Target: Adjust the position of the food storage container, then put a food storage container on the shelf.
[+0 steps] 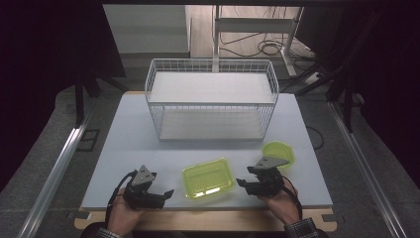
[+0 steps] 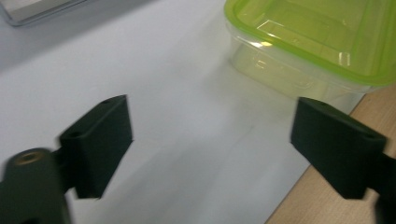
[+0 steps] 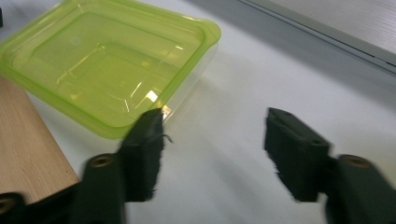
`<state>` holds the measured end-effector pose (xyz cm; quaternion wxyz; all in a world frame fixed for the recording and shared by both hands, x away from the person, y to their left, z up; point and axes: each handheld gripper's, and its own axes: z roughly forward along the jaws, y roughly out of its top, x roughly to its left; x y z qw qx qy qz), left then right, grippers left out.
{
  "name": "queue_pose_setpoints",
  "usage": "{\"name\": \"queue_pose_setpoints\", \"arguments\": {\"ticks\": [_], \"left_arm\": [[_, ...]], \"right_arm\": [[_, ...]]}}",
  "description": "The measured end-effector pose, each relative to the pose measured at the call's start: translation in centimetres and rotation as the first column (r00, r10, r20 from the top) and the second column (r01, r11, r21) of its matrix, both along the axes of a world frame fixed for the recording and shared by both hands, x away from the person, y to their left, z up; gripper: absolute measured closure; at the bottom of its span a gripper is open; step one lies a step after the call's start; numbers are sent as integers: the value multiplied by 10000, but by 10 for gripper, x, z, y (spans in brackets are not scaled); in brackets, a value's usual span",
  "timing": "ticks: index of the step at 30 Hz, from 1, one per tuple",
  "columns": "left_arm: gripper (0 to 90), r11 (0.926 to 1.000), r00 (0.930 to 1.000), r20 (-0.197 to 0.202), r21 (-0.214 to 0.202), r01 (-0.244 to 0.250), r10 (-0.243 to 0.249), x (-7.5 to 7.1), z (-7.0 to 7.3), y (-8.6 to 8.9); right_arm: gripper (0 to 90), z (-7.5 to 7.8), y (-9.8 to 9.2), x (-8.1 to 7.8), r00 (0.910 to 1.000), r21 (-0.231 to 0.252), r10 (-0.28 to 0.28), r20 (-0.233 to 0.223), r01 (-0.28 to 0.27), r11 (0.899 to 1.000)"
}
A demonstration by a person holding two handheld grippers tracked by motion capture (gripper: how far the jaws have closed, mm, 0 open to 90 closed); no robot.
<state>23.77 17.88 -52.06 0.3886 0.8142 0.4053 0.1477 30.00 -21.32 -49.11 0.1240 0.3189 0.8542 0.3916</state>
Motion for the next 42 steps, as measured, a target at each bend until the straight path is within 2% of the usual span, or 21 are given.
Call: {"name": "queue_pose_setpoints", "arguments": {"ticks": [4,8,13,15,19,21,27,31,37,40,42], "left_arm": [[49,9996,9998,174,266,-23,18,-3,-2,1],[26,9999,9993,383,111,-5,1,-4,-3,4],[22,9999,9992,390,93,-118,115,-6,-5,8],[23,9999,9993,354,87,-134,131,-6,-5,9],[25,9994,9993,327,308,-163,153,-6,-6,7],[27,9990,9994,297,405,-170,158,-5,-7,6],[32,9987,9996,208,464,-221,212,-4,-8,6],[34,9979,9996,194,599,-229,218,-4,-8,4],[37,9970,9997,178,759,-163,150,-4,-9,2],[38,9965,9998,167,819,-137,124,-4,-9,2],[39,9962,9998,172,861,-98,83,-4,-9,1]], "right_arm": [[203,-1,2,1,9998,381,148,-145,-143,9992],[110,-2,5,1,9994,481,290,-173,-281,9984],[86,-2,7,5,9982,918,168,-570,-116,9957],[44,-1,9,6,9978,993,164,-641,-100,9950],[37,2,17,10,9966,1094,-74,-822,164,9939],[92,3,21,14,9919,1077,-70,-1267,208,9940],[295,4,32,25,9836,932,3,-1806,168,9955],[422,1,36,34,9709,1044,-113,-2394,373,9938],[532,-5,35,46,9351,1427,-394,-3521,953,9852],[589,-8,36,47,9241,1511,-443,-3795,1091,9825],[638,-8,35,48,9083,1671,-467,-4157,1267,9778]]}}
